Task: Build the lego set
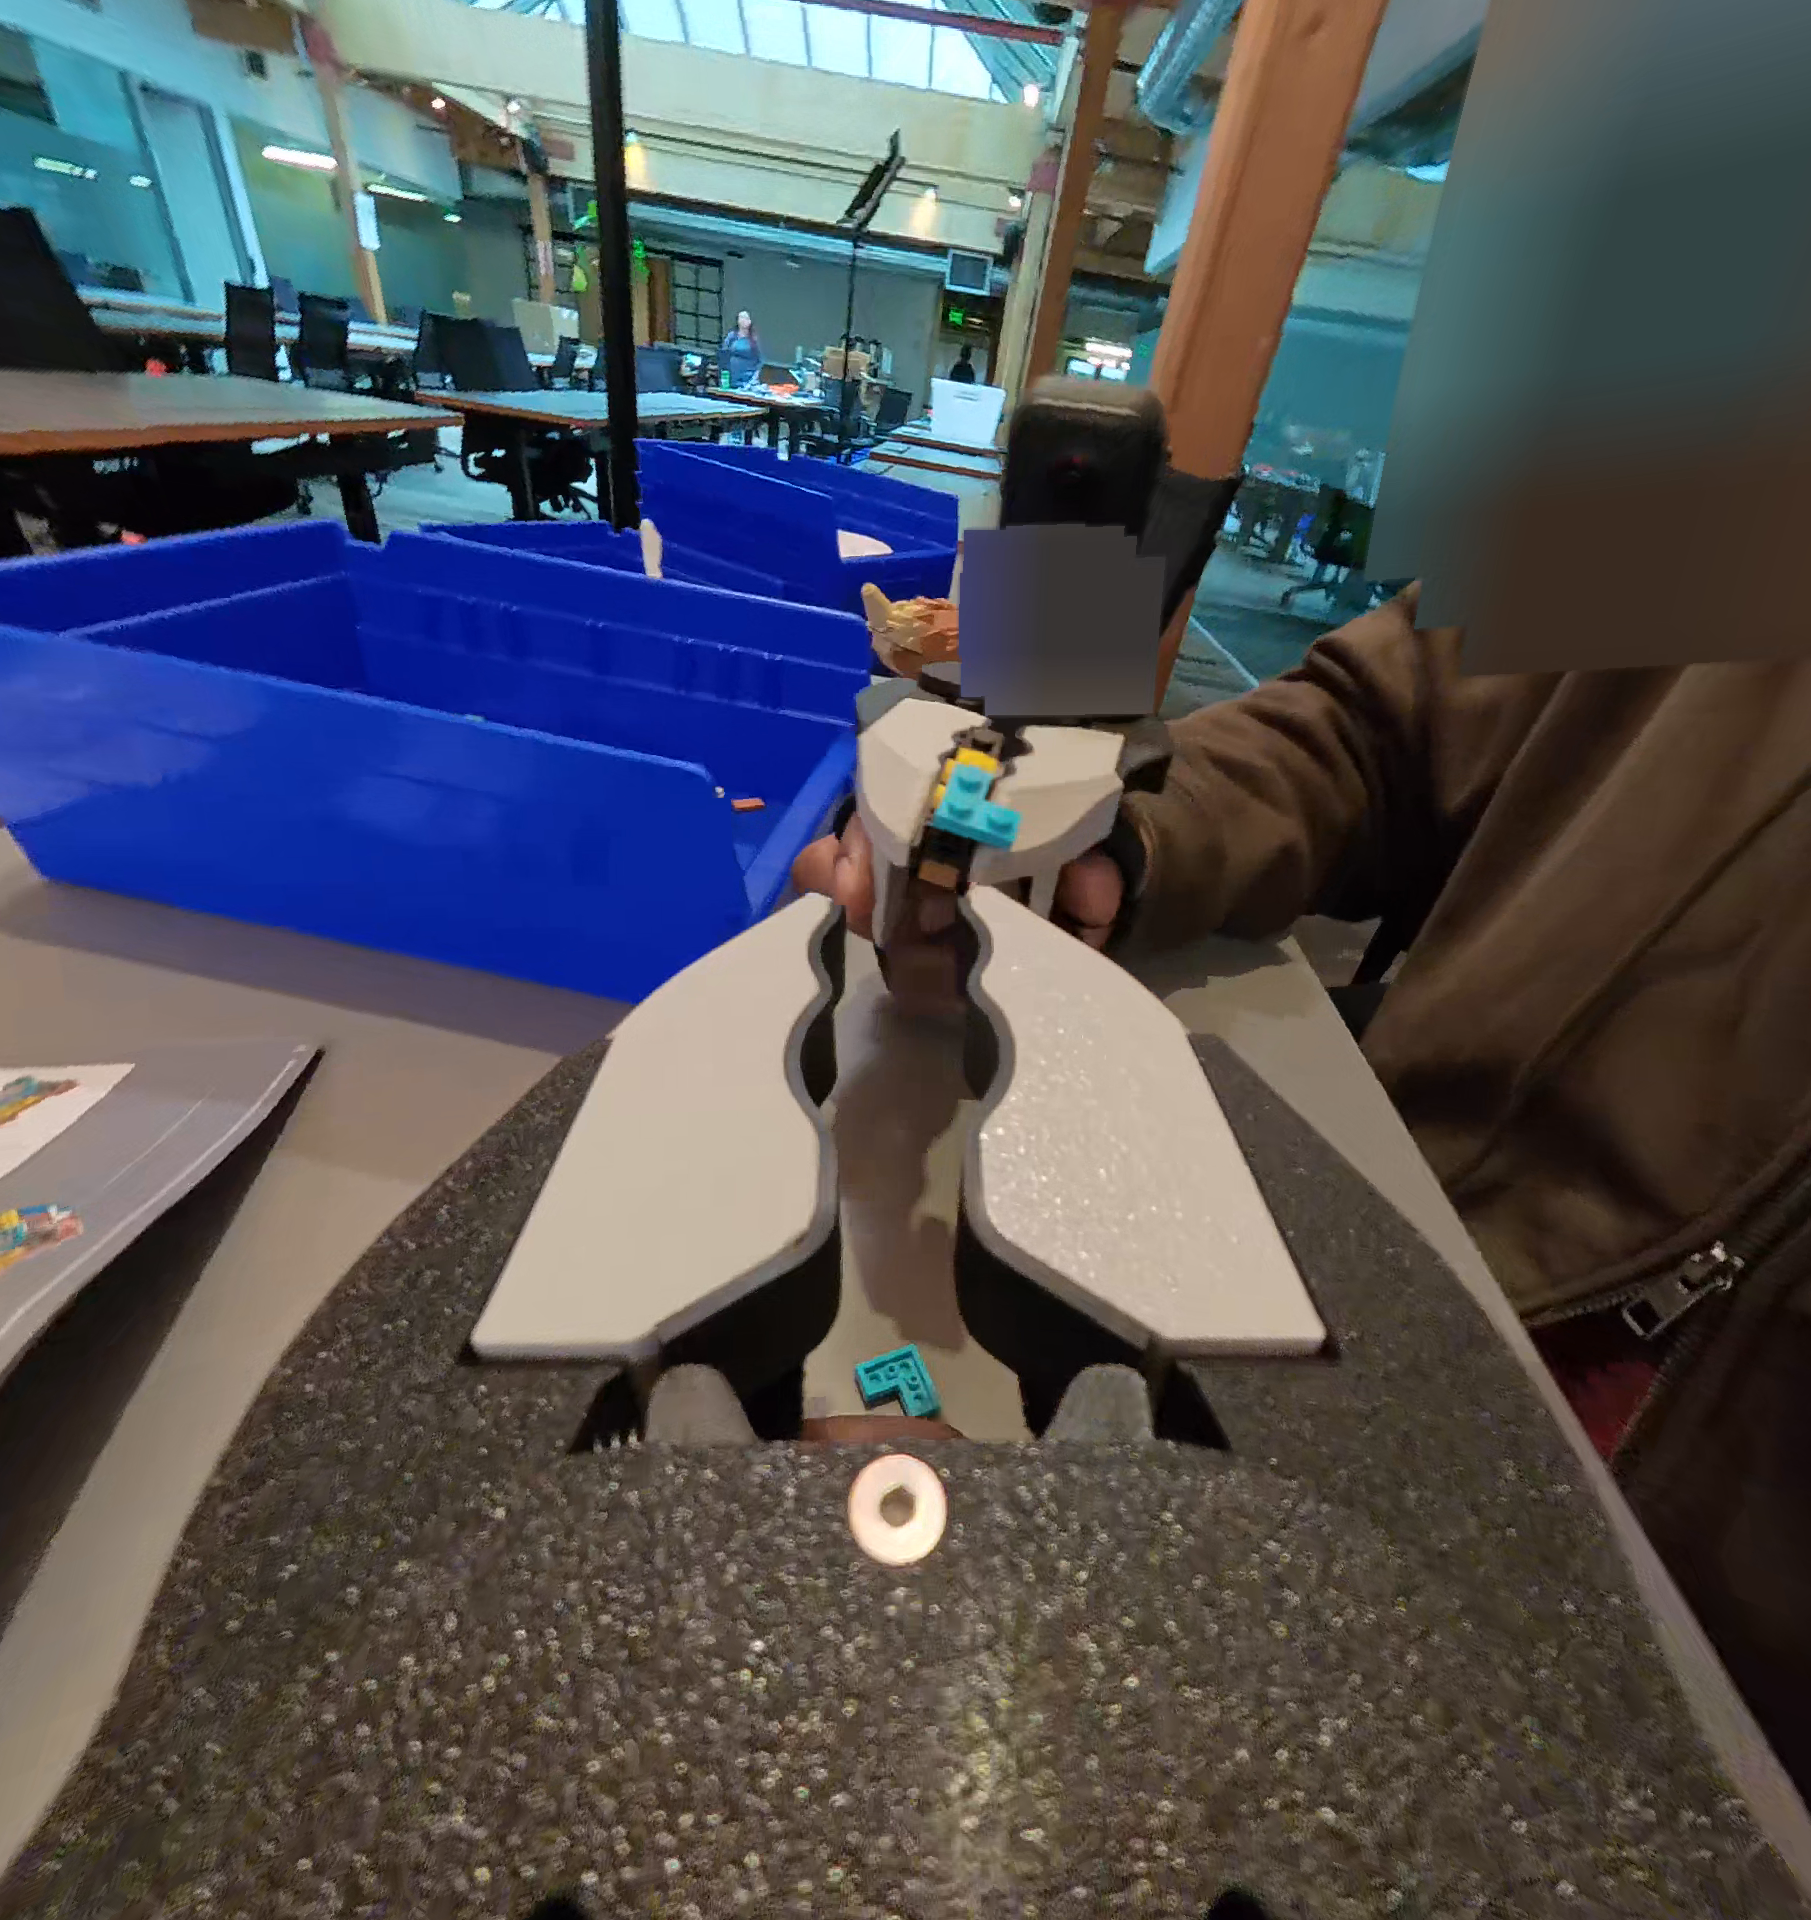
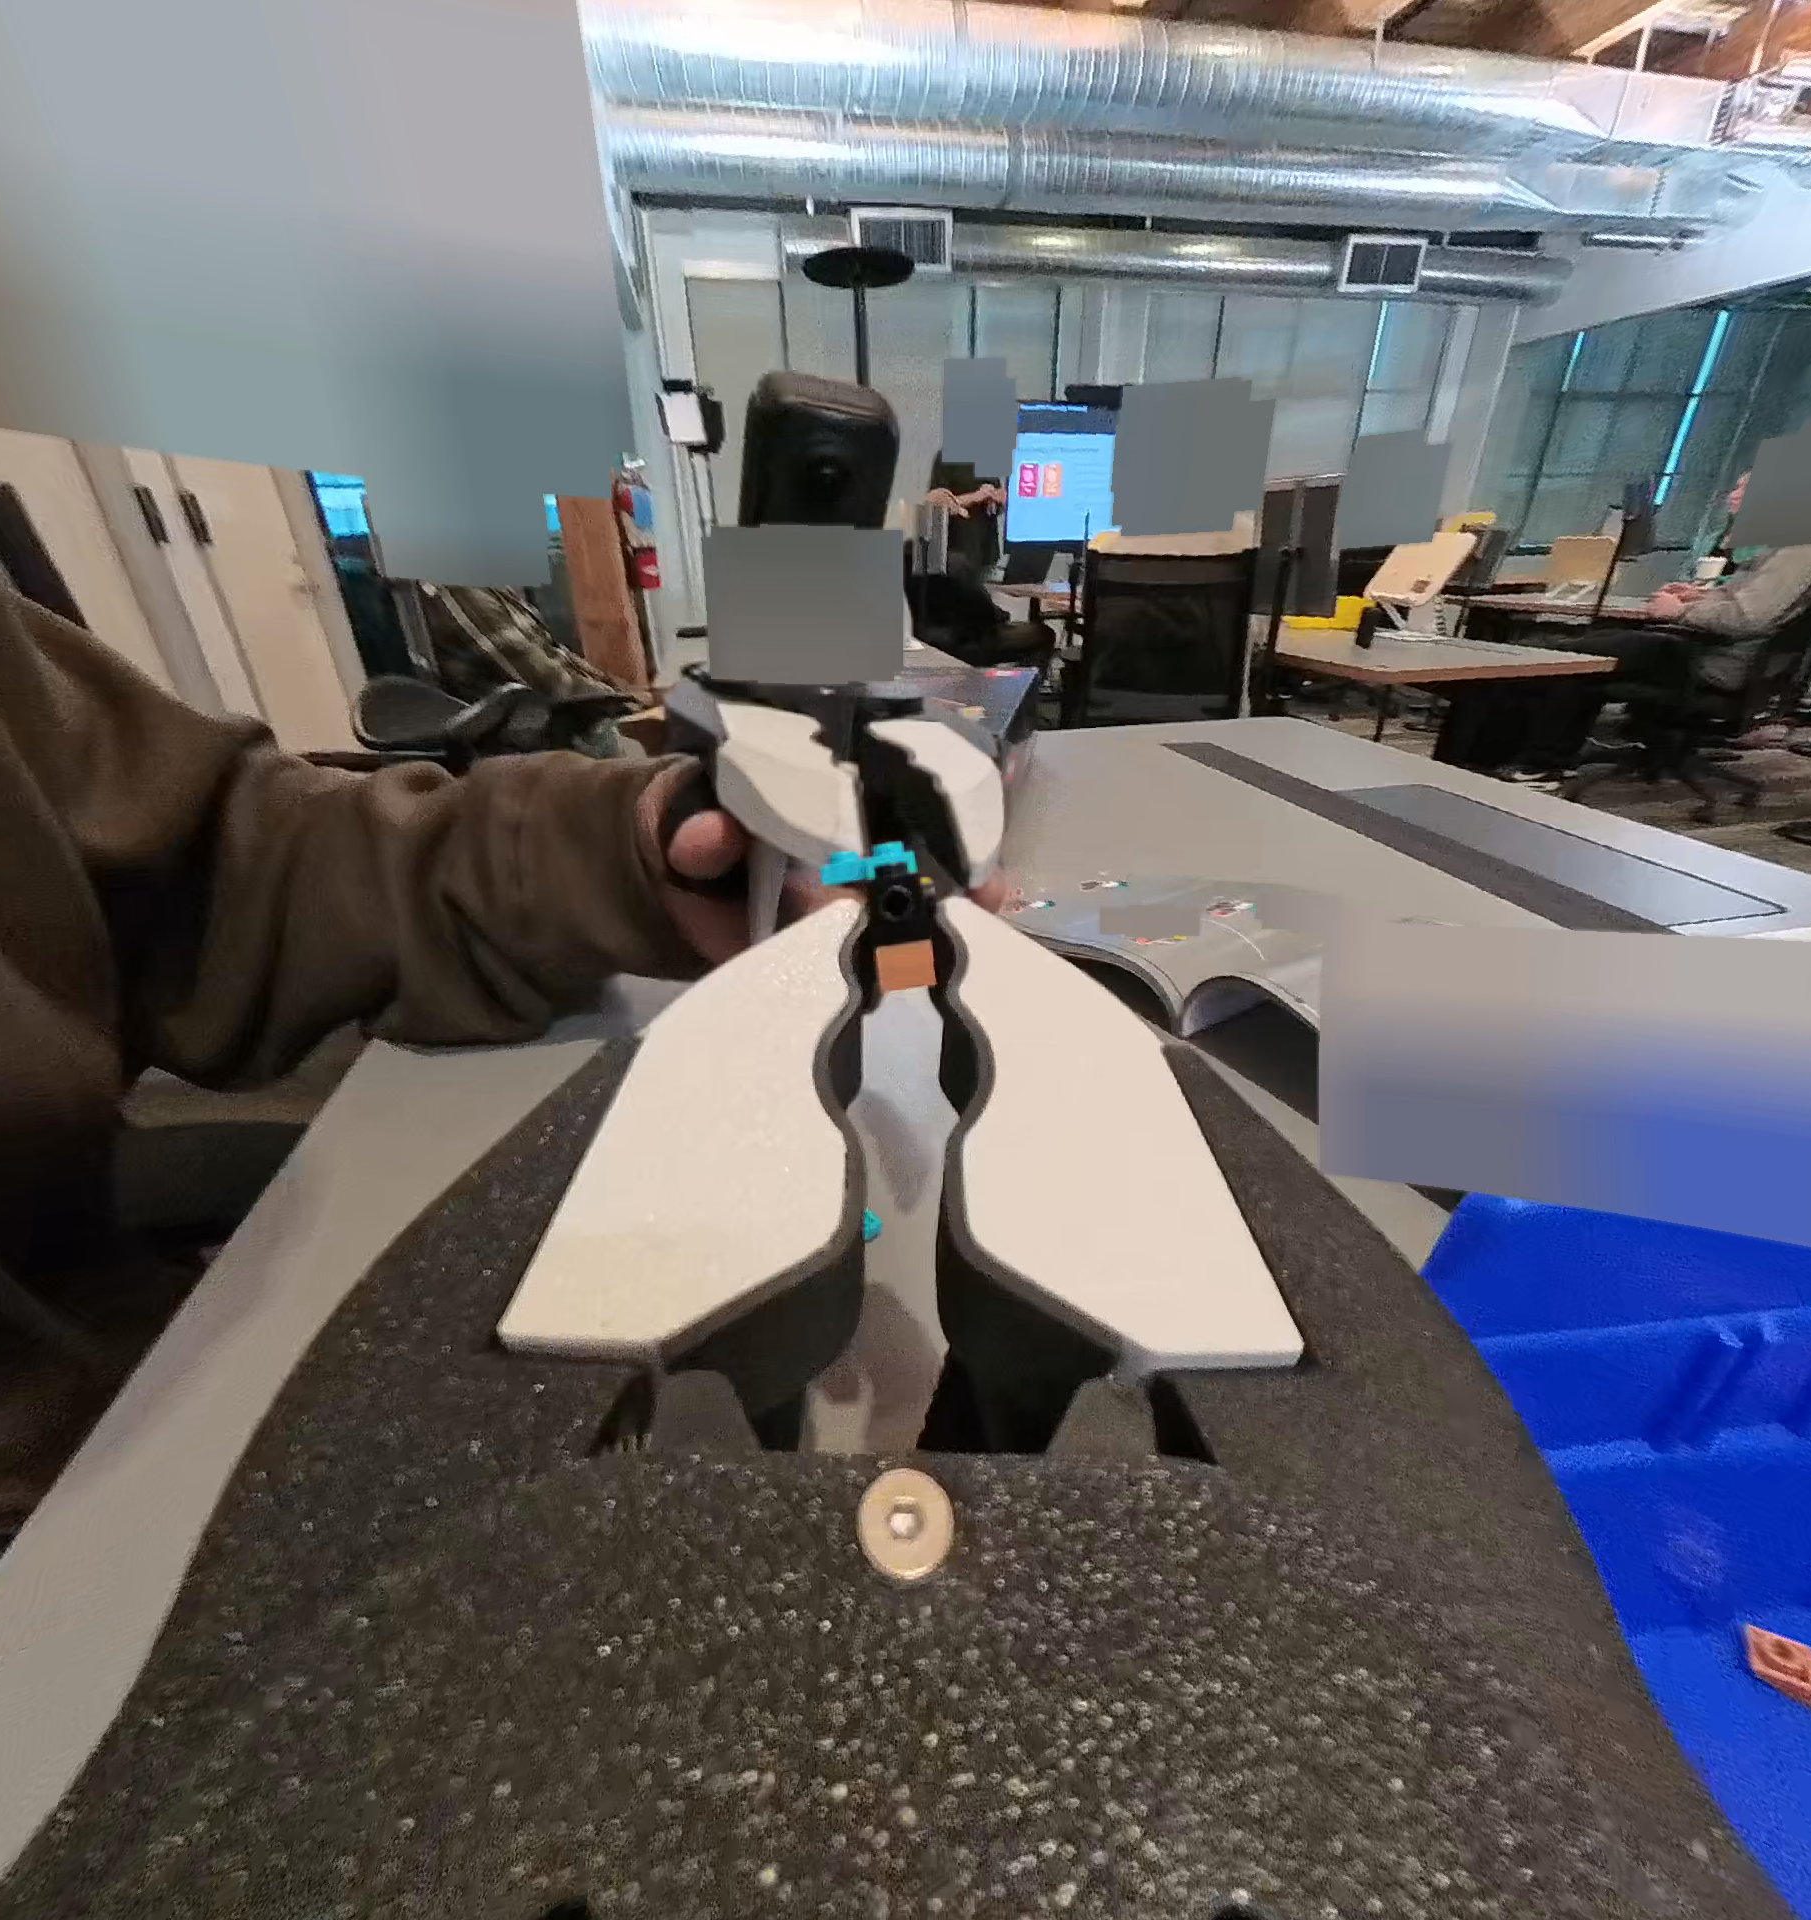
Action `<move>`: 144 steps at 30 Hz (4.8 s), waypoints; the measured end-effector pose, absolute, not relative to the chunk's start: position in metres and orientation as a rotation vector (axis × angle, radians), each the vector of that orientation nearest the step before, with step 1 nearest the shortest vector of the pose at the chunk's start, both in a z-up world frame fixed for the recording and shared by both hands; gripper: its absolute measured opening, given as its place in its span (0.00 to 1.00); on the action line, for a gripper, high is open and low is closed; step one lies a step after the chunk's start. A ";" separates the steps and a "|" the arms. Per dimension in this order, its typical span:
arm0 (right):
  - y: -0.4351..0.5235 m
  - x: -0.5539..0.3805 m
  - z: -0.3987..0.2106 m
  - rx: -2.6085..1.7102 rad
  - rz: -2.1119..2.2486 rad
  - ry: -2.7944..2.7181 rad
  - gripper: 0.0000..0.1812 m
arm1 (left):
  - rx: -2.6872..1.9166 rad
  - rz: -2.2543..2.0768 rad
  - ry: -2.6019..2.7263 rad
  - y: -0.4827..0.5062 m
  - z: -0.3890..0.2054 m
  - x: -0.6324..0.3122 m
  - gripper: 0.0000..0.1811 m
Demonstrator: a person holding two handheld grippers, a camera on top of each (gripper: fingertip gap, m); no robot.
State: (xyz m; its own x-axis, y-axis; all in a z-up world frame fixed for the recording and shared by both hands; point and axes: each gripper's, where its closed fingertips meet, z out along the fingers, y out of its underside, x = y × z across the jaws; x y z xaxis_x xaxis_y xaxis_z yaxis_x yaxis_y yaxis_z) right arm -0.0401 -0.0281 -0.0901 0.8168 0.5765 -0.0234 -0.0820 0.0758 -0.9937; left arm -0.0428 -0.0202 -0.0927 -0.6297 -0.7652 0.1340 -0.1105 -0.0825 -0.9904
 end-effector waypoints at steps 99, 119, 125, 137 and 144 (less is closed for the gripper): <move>-0.017 -0.066 -0.092 -1.440 0.663 -0.455 0.05 | -0.877 -1.909 1.702 -0.027 -0.096 -0.065 0.11; -0.014 -0.061 -0.089 -1.429 0.681 -0.408 0.05 | -0.843 -1.883 1.645 -0.020 -0.093 -0.062 0.05; -0.012 -0.057 -0.093 -1.486 0.592 -0.412 0.11 | -0.859 -1.825 1.545 -0.004 -0.082 -0.060 0.05; -0.026 -0.040 -0.136 -1.852 -0.007 -0.632 0.00 | -0.943 -1.615 1.441 0.028 -0.081 -0.051 0.05; -0.046 -0.056 -0.179 -2.227 0.174 -0.648 0.05 | -0.981 -1.529 1.483 0.034 -0.091 -0.048 0.05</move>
State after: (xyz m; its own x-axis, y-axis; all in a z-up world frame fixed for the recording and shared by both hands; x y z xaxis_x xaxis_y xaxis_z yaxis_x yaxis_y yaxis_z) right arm -0.0562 -0.0463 -0.1791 0.8598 0.5040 0.0820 0.3950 -0.5546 -0.7324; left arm -0.0478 0.0345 -0.0905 -0.4016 -0.9157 0.0109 0.0171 -0.0194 -0.9997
